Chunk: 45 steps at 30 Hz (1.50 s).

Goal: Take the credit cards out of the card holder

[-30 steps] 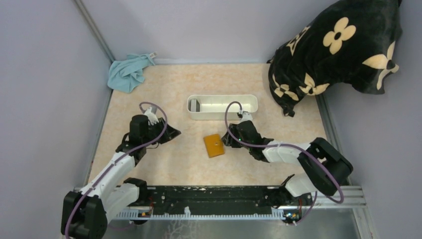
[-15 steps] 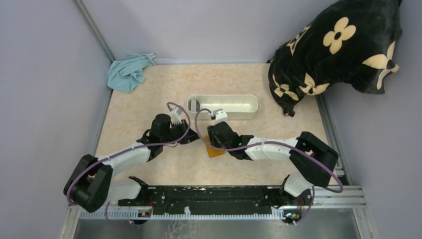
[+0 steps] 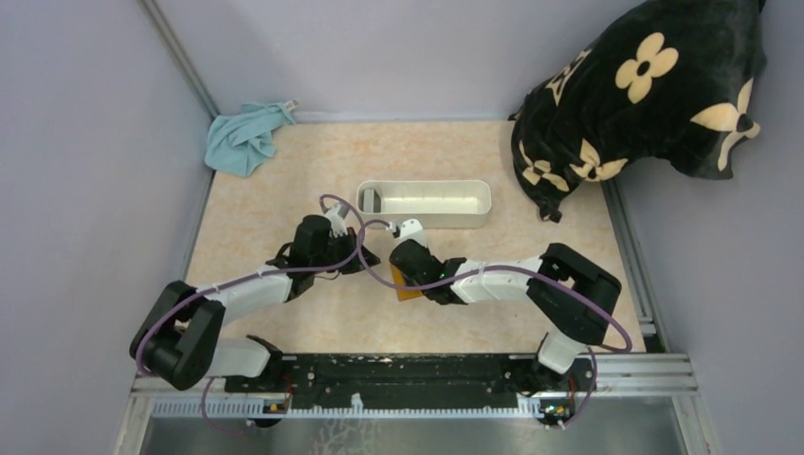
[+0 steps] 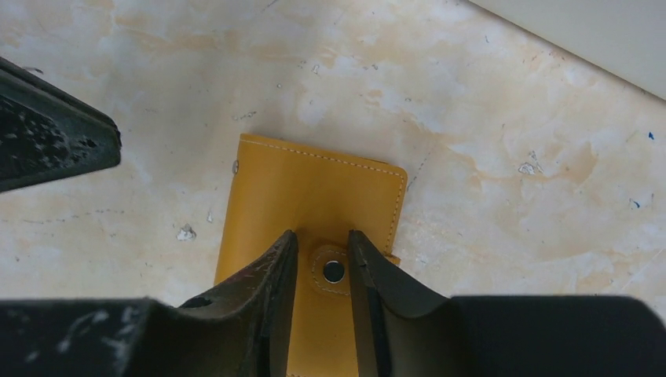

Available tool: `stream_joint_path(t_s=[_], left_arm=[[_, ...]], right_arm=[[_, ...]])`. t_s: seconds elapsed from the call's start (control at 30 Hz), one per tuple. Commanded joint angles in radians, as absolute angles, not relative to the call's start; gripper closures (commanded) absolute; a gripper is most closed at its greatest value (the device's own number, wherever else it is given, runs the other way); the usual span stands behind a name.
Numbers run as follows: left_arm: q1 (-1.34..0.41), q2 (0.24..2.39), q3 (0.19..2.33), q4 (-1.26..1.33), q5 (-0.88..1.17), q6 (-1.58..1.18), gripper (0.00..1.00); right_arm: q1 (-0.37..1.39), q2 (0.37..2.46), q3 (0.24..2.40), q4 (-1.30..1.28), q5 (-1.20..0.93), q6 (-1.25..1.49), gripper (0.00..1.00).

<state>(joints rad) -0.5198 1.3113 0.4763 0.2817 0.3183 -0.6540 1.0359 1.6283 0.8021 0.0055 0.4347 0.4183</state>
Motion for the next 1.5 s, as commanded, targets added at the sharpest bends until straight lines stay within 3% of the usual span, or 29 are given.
stream_joint_path(t_s=[0.0,0.03,0.1,0.47,0.5,0.6,0.67,1.03,1.47], left_arm=[[-0.518,1.338,0.490,0.294,0.330,-0.655,1.00],[-0.518,1.340,0.488,0.297,0.331,-0.656,1.00],[-0.517,1.342,0.488,0.299,0.336,-0.658,1.00],[-0.519,1.336,0.452,0.379,0.426,-0.723,1.00],[-0.519,1.347,0.440,0.418,0.449,-0.744,1.00],[-0.524,1.383,0.410,0.505,0.480,-0.802,1.00],[-0.532,1.410,0.408,0.524,0.475,-0.818,1.00],[-0.639,1.536,0.468,0.513,0.416,-0.843,1.00],[-0.657,1.668,0.514,0.423,0.349,-0.823,1.00]], right_arm=[[1.069,1.685,0.834,-0.063,0.482,0.417,0.80],[1.072,1.685,0.826,-0.060,0.473,0.424,0.91],[1.072,1.691,0.815,-0.058,0.463,0.442,1.00],[1.073,1.505,0.732,0.110,0.296,0.456,1.00],[1.072,1.492,0.732,0.116,0.296,0.446,0.98],[1.072,1.475,0.744,0.109,0.315,0.398,0.72],[1.072,1.472,0.746,0.100,0.336,0.368,0.64],[1.061,1.391,0.677,0.139,0.303,0.158,0.59],[1.044,1.423,0.640,0.166,0.212,0.155,0.59]])
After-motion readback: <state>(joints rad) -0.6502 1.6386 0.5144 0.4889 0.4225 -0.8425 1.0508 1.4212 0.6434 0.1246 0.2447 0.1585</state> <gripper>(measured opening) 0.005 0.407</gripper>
